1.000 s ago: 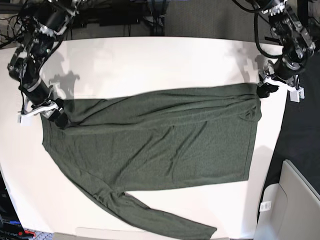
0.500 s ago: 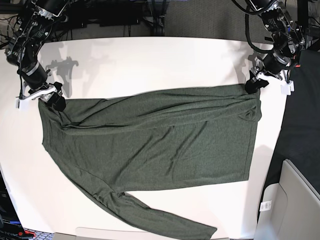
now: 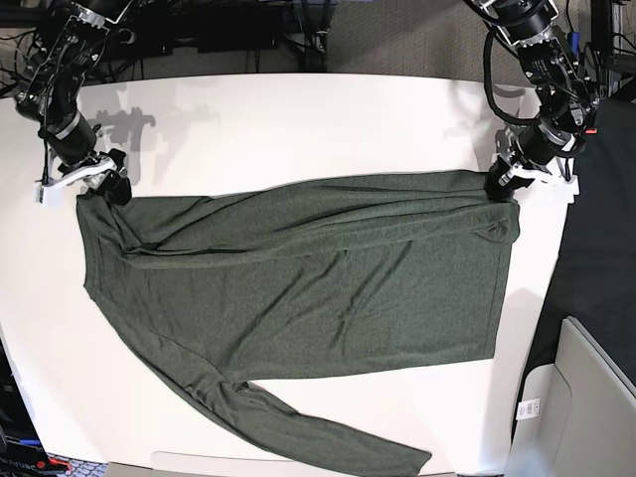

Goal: Fold the T-shirt properly
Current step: 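Lift the hem with both grippers and drag it away from the collar, then lower the hem onto the table and open both grippers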

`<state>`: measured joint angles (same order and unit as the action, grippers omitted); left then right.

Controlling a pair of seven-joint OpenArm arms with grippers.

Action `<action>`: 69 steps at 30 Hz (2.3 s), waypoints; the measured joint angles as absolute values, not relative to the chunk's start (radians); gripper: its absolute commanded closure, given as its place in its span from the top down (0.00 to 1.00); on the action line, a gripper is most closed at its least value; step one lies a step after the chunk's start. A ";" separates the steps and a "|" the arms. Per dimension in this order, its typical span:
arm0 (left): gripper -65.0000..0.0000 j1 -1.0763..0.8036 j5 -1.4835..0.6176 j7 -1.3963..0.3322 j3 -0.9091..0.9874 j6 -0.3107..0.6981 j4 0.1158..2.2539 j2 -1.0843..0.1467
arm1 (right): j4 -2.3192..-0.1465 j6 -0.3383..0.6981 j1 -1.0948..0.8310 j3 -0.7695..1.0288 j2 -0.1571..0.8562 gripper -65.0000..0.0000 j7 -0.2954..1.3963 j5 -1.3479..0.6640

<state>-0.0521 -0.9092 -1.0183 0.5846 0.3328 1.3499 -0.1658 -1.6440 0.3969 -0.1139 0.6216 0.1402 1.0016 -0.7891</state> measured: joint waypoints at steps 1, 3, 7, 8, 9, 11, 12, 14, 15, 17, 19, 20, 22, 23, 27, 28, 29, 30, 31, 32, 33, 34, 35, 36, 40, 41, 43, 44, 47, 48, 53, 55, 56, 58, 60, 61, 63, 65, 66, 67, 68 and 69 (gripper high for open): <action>0.00 -0.052 -0.910 -1.025 0.585 0.333 1.350 -0.166 | -1.643 0.398 -0.113 0.630 0.138 0.40 1.002 -0.785; 0.00 -0.052 -0.913 -1.040 0.585 0.333 1.350 -0.166 | -1.622 0.399 -0.104 0.662 0.124 0.40 0.994 -0.778; 0.00 -0.052 -0.916 -1.044 0.585 0.333 1.350 -0.166 | -1.549 0.394 -0.078 0.696 0.116 0.41 0.997 -0.766; 0.00 -0.052 -0.916 -1.044 0.585 0.333 1.350 -0.166 | -1.538 0.394 -0.071 0.698 0.116 0.41 0.997 -0.763; 0.00 -0.052 -0.917 -1.044 0.585 0.333 1.350 -0.166 | -1.524 0.374 -0.062 0.702 0.116 0.41 0.992 -0.775; 0.00 -0.052 -0.917 -1.047 0.585 0.333 1.350 -0.167 | -1.497 0.318 -0.044 0.706 0.117 0.41 0.984 -0.788; 0.00 -0.052 -0.917 -1.046 0.585 0.333 1.350 -0.167 | -1.482 0.293 -0.031 0.706 0.117 0.41 0.969 -0.795; 0.00 -0.052 -0.917 -1.047 0.585 0.334 1.350 -0.167 | -1.468 0.265 -0.011 0.707 0.119 0.41 0.966 -0.793; 0.00 -0.052 -0.917 -1.047 0.585 0.334 1.350 -0.167 | -1.462 0.260 -0.004 0.707 0.118 0.41 0.965 -0.794; 0.00 -0.052 -0.917 -1.047 0.585 0.334 1.350 -0.167 | -1.454 0.257 0.009 0.707 0.118 0.41 0.966 -0.791; 0.00 -0.052 -0.917 -1.047 0.585 0.333 1.350 -0.168 | -1.440 0.256 0.033 0.709 0.118 0.40 0.969 -0.773; 0.00 -0.052 -0.917 -1.047 0.585 0.333 1.350 -0.168 | -1.429 0.255 0.050 0.709 0.118 0.40 0.968 -0.756; 0.00 -0.052 -0.917 -1.049 0.585 0.334 1.350 -0.169 | -1.409 0.251 0.087 0.709 0.117 0.40 0.970 -0.720; 0.00 -0.053 -0.918 -1.048 0.585 0.334 1.350 -0.169 | -1.403 0.250 0.102 0.708 0.115 0.40 0.968 -0.705; 0.00 -0.053 -0.918 -1.048 0.585 0.334 1.350 -0.169 | -1.401 0.249 0.116 0.708 0.113 0.22 0.980 -0.674; 0.00 -0.053 -0.917 -1.048 0.585 0.334 1.350 -0.169 | -1.401 0.242 0.117 0.708 0.113 0.14 0.984 -0.669; 0.00 -0.053 -0.918 -1.048 0.585 0.334 1.350 -0.170 | -1.401 0.242 0.117 0.708 0.113 0.07 0.985 -0.666; 0.00 -0.059 -0.919 -1.047 0.585 0.335 1.351 -0.173 | -1.401 0.242 0.115 0.708 0.112 0.01 0.991 -0.660; 0.00 -0.065 -0.926 -1.047 0.584 0.338 1.351 -0.181 | -1.401 0.243 0.112 0.708 0.112 0.00 0.991 -0.661; 0.00 -0.073 -0.928 -1.051 0.584 0.341 1.351 -0.190 | -1.401 0.243 0.110 0.708 0.112 0.00 0.991 -0.665; 0.00 -0.081 -0.931 -1.051 0.585 0.341 1.351 -0.200 | -1.401 0.243 0.104 0.707 0.113 0.00 0.990 -0.671; 0.00 -0.087 -0.931 -1.051 0.587 0.341 1.352 -0.207 | -1.407 0.246 0.092 0.709 0.114 0.00 0.990 -0.680; 0.00 -0.087 -0.931 -1.051 0.590 0.341 1.352 -0.211 | -1.421 0.247 0.079 0.713 0.113 0.00 0.991 -0.683; 0.00 -0.092 -0.931 -1.050 0.589 0.341 1.353 -0.216 | -1.442 0.247 0.063 0.718 0.112 0.00 0.995 -0.681; 0.00 -0.108 -0.933 -1.049 0.589 0.345 1.355 -0.228 | -1.530 0.242 0.005 0.727 0.115 0.00 1.001 -0.679; 0.00 -0.112 -0.938 -1.048 0.589 0.345 1.356 -0.228 | -1.550 0.244 -0.007 0.727 0.115 0.00 1.001 -0.687; 0.00 -0.126 -0.939 -1.045 0.589 0.345 1.367 -0.230 | -1.581 0.246 -0.028 0.727 0.115 0.00 1.001 -0.704; 0.00 -0.138 -0.937 -1.047 0.589 0.343 1.387 -0.230 | -1.592 0.246 -0.041 0.726 0.115 0.00 0.999 -0.713; 0.00 -0.199 -0.925 -1.077 0.588 0.337 1.465 -0.231 | -1.617 0.246 -0.093 0.726 0.115 0.00 0.999 -0.736; 0.00 -0.214 -0.924 -1.087 0.588 0.336 1.483 -0.231 | -1.622 0.245 -0.106 0.726 0.114 0.00 1.001 -0.739; 0.00 -0.265 -0.901 -1.111 0.588 0.332 1.548 -0.231 | -1.635 0.247 -0.175 0.726 0.115 0.00 0.998 -0.800; 0.00 -0.290 -0.904 -1.111 0.588 0.333 1.563 -0.230 | -1.635 0.246 -0.198 0.726 0.116 0.00 0.995 -0.835; 0.00 -0.302 -0.907 -1.111 0.588 0.333 1.570 -0.230 | -1.639 0.246 -0.215 0.726 0.116 0.00 0.995 -0.845; 0.00 -0.316 -0.913 -1.110 0.588 0.333 1.577 -0.231 | -1.660 0.245 -0.246 0.726 0.115 0.00 0.997 -0.845; 0.00 -0.332 -0.908 -1.110 0.588 0.332 1.593 -0.231 | -1.699 0.245 -0.277 0.729 0.115 0.00 1.001 -0.848; 0.00 -0.348 -0.909 -1.110 0.587 0.332 1.604 -0.236 | -1.719 0.246 -0.288 0.733 0.115 0.00 1.001 -0.849; 0.00 -0.379 -0.912 -1.118 0.587 0.333 1.617 -0.253 | -1.753 0.246 -0.306 0.737 0.117 0.00 0.999 -0.852; 0.00 -0.386 -0.912 -1.119 0.588 0.333 1.617 -0.260 | -1.780 0.247 -0.321 0.745 0.117 0.00 1.000 -0.858; 0.00 -0.385 -0.908 -1.119 0.588 0.333 1.618 -0.261 | -1.789 0.247 -0.329 0.756 0.115 0.00 1.002 -0.864; 0.00 -0.383 -0.905 -1.118 0.588 0.333 1.618 -0.261 | -1.790 0.247 -0.329 0.767 0.115 0.00 1.019 -0.863; 0.00 -0.383 -0.905 -1.118 0.588 0.333 1.617 -0.265 | -1.790 0.247 -0.329 0.781 0.116 0.00 1.040 -0.862; 0.00 -0.385 -0.905 -1.121 0.587 0.333 1.617 -0.273 | -1.789 0.247 -0.327 0.795 0.115 0.00 1.055 -0.863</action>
